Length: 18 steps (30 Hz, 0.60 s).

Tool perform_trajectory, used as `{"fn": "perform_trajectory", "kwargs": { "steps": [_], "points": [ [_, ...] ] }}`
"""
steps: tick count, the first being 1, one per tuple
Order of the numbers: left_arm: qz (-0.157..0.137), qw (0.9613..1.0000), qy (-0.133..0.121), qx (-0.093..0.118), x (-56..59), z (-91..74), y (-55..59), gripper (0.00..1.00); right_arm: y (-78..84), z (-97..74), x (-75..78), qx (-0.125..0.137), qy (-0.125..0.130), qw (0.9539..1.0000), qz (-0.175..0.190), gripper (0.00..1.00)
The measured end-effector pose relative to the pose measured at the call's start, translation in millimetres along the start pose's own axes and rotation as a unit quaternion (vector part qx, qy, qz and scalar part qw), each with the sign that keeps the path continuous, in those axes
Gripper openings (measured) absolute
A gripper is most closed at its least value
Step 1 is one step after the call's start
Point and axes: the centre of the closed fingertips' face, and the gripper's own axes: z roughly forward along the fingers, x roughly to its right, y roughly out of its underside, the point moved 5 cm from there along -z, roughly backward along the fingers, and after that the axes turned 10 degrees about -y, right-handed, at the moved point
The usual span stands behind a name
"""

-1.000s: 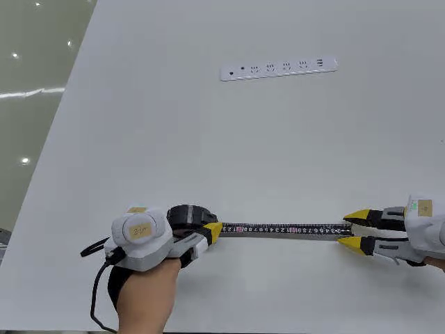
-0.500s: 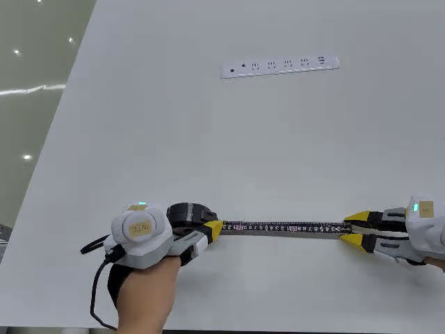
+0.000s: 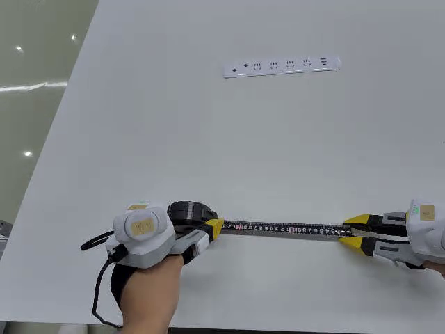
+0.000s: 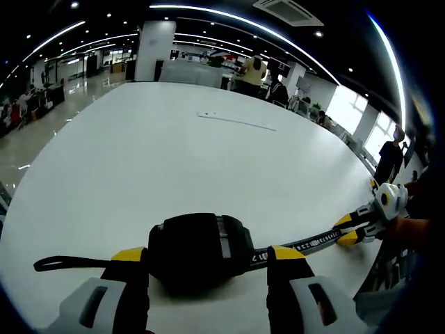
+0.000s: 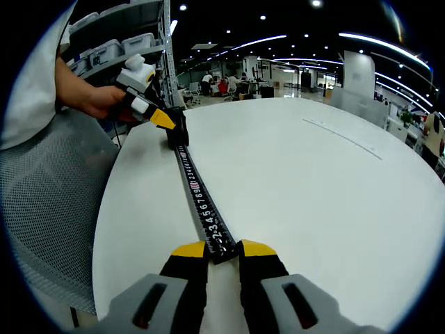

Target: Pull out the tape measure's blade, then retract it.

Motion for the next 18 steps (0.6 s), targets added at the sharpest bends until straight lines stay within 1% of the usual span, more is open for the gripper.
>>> {"fn": "perform_trajectory", "kwargs": {
  "steps": [2,4,9,11,14,17,18],
  "points": [
    [-0.002,1.0,-0.008,0.003,0.3,-0.3,-0.2,0.66,-0.7,0.2,-0.5,0.0,0.0,1.0,0.001,0.16],
    [-0.008,0.9999,-0.01,0.006,1.5,0.0,-0.4,0.67,-1.3,0.3,-0.9,0.0,0.0,1.0,0.001,0.16],
    [-0.015,0.9997,-0.021,0.004,0.5,1.2,-1.1,0.66,-2.4,0.3,-1.5,-0.001,-0.003,1.0,0.003,0.16],
    [-0.006,0.9996,-0.028,0.005,0.4,1.5,0.0,0.65,-2.4,0.1,-1.7,0.0,-0.004,1.0,0.005,0.16],
    [-0.005,0.9992,-0.039,0.005,-0.2,2.7,0.0,0.62,-3.1,-0.3,-2.0,-0.001,-0.005,1.0,0.005,0.16],
    [-0.006,0.999,-0.043,0.004,-0.3,3.9,0.2,0.62,-3.1,-0.7,-1.8,0.002,-0.007,0.9999,0.009,0.16],
    [-0.004,0.999,-0.045,0.001,-0.8,4.9,0.5,0.62,-3.4,-0.9,-1.9,0.003,-0.008,0.9999,0.01,0.16]
  ]
}}
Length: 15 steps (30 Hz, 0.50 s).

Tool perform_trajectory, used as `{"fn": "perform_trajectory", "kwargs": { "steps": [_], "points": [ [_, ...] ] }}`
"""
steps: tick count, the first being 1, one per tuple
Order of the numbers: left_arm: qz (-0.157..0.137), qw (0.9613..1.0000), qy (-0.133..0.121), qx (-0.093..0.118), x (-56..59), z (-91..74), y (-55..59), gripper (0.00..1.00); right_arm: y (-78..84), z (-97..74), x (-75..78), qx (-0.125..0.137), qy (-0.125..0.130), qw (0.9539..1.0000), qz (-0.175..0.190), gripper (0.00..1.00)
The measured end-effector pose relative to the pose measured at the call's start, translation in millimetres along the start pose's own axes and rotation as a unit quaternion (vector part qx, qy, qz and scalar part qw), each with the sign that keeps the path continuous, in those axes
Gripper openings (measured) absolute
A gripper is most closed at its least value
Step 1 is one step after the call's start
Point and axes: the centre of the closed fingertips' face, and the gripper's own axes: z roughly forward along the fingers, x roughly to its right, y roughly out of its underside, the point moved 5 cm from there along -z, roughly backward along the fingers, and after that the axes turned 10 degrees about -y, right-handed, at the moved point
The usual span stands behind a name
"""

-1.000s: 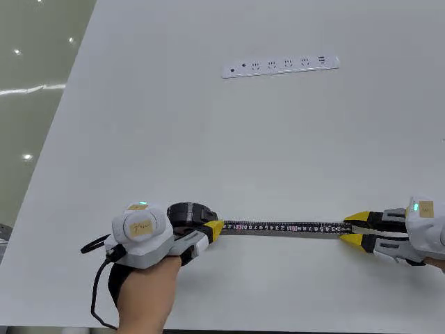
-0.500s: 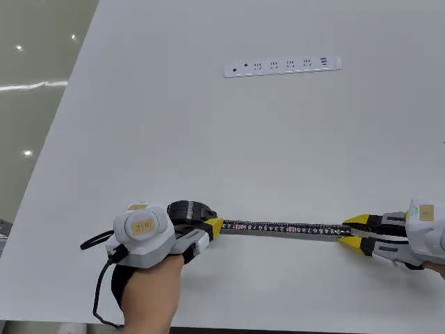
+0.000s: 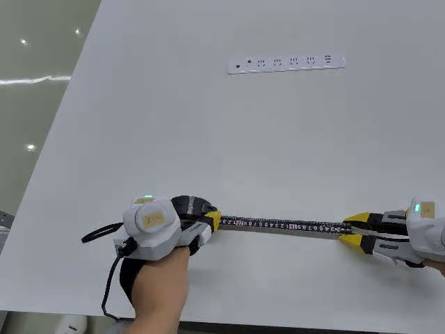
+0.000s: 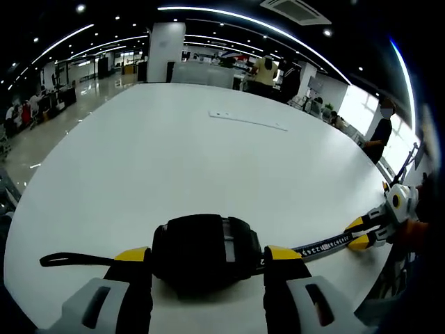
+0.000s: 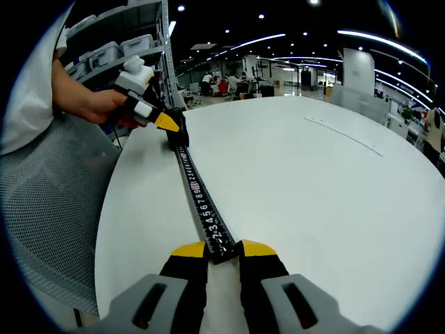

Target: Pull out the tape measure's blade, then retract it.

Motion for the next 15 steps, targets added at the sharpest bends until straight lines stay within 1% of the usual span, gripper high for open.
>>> {"fn": "perform_trajectory", "kwargs": {
  "steps": [4,9,11,13,15],
  "points": [
    [-0.001,0.9999,-0.004,-0.01,-0.6,2.0,-0.7,0.61,-0.8,-0.1,-0.2,0.001,0.0,1.0,-0.001,0.15],
    [0.006,0.9998,-0.011,-0.016,1.0,2.6,-0.1,0.61,-0.6,-0.7,-1.8,0.005,0.002,1.0,0.002,0.16],
    [0.005,0.9996,-0.012,-0.025,0.7,3.2,-0.8,0.61,-0.4,-1.0,-1.8,0.005,0.003,1.0,0.001,0.16],
    [0.004,0.9992,-0.006,-0.04,-1.0,3.2,-1.9,0.61,-0.3,-1.1,-1.7,0.006,0.003,1.0,0.001,0.15],
    [0.01,0.9988,-0.008,-0.047,0.3,3.4,-2.2,0.6,-0.3,-1.2,-1.7,0.006,0.002,1.0,0.001,0.15]
  ]
}}
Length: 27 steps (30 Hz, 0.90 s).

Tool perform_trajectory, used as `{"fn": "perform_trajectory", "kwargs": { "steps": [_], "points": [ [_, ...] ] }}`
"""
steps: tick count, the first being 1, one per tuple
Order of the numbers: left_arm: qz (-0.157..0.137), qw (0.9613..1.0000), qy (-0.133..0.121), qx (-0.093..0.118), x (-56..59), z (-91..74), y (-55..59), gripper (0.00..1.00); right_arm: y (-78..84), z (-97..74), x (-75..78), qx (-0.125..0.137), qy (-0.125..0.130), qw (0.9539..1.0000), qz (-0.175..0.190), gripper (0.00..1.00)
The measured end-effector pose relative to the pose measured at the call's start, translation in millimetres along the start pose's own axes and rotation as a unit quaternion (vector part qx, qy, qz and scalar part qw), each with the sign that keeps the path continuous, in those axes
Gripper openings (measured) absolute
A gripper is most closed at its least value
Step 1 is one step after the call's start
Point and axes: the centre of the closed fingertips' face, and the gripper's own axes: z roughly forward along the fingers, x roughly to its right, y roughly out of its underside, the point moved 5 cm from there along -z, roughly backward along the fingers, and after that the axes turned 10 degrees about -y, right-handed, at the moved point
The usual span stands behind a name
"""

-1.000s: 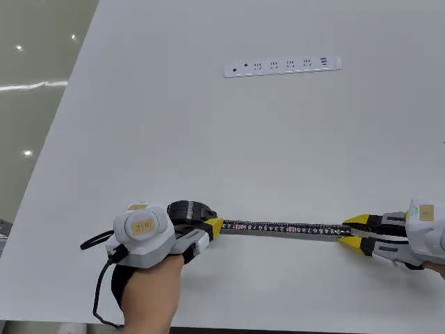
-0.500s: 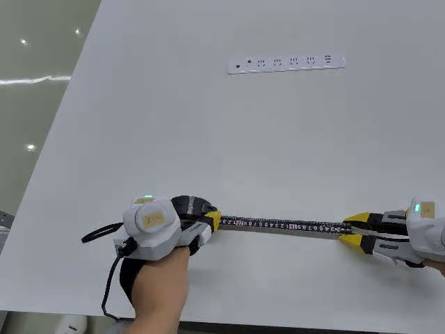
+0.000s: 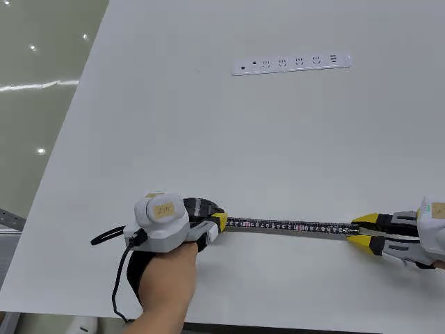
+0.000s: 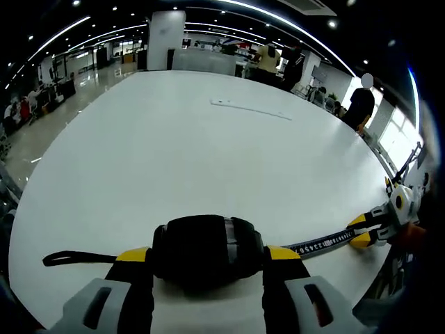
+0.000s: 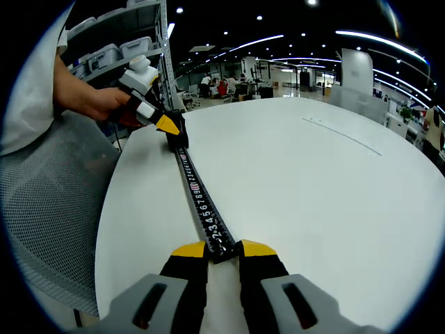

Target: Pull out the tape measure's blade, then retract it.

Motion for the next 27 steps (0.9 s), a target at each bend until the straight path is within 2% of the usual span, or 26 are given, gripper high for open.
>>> {"fn": "perform_trajectory", "kwargs": {
  "steps": [7,10,15,27],
  "points": [
    [0.004,0.9995,-0.006,-0.031,0.7,1.0,-1.1,0.59,-0.1,-0.1,-0.8,-0.001,0.0,1.0,-0.001,0.15],
    [0.009,0.9993,-0.006,-0.036,-0.2,1.3,0.1,0.59,-1.3,2.8,-2.9,-0.003,-0.003,1.0,-0.006,0.15],
    [0.012,0.9993,-0.008,-0.034,-0.3,1.7,0.3,0.58,-6.2,4.9,-3.3,0.013,-0.008,0.9999,-0.002,0.12],
    [0.012,0.9993,-0.005,-0.034,0.0,1.5,0.2,0.58,-10.0,14.4,-0.2,0.015,-0.017,0.9997,-0.012,0.11]
  ]
}}
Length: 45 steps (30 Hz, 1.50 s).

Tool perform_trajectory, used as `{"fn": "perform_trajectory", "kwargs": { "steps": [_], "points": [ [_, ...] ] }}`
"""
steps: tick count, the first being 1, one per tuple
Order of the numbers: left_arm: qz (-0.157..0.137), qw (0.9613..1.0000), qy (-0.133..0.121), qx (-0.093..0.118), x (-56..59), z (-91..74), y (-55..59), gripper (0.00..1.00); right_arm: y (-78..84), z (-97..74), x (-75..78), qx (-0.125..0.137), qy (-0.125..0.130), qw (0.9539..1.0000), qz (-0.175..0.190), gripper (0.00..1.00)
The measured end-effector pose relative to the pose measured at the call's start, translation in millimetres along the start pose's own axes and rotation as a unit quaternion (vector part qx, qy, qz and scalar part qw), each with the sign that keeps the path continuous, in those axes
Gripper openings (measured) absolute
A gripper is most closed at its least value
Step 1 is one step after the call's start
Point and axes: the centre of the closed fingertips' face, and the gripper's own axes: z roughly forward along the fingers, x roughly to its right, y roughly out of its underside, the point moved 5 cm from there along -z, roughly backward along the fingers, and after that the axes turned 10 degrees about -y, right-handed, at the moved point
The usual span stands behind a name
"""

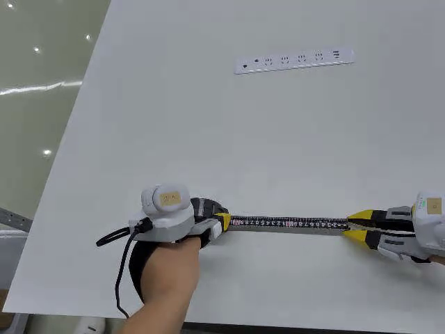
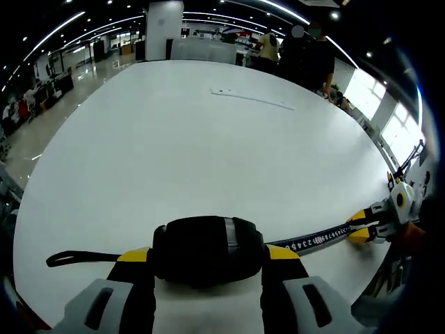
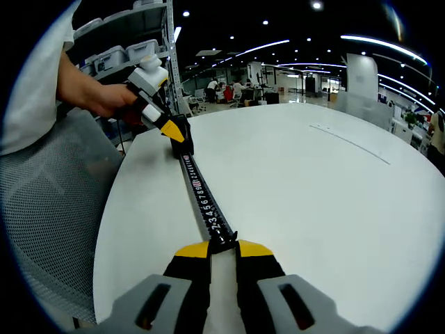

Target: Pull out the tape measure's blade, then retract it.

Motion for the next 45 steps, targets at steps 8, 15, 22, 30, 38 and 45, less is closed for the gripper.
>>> {"fn": "perform_trajectory", "kwargs": {
  "steps": [8,15,22,30,38,45],
  "points": [
    [0.0,1.0,0.0,0.001,0.4,-1.2,0.3,0.58,-3.9,3.4,1.2,0.003,-0.011,0.9999,-0.005,0.1],
    [-0.002,1.0,0.0,0.003,0.6,-1.8,0.8,0.58,-7.1,6.4,2.4,0.007,-0.019,0.9998,-0.006,0.1],
    [-0.002,1.0,0.002,0.002,0.4,-2.2,0.6,0.58,-10.7,12.4,2.8,0.014,-0.025,0.9996,-0.001,0.09],
    [-0.003,1.0,0.002,0.003,0.0,-2.3,-0.4,0.58,-15.4,21.4,3.0,0.018,-0.036,0.9992,0.0,0.09],
    [-0.003,1.0,0.003,0.003,-0.6,-1.5,-1.1,0.58,-22.5,31.9,1.3,0.02,-0.043,0.9989,-0.003,0.09],
    [-0.004,1.0,0.003,0.002,-0.9,-1.1,-1.3,0.58,-26.1,39.4,-0.6,0.025,-0.047,0.9986,-0.003,0.09]
  ]
}}
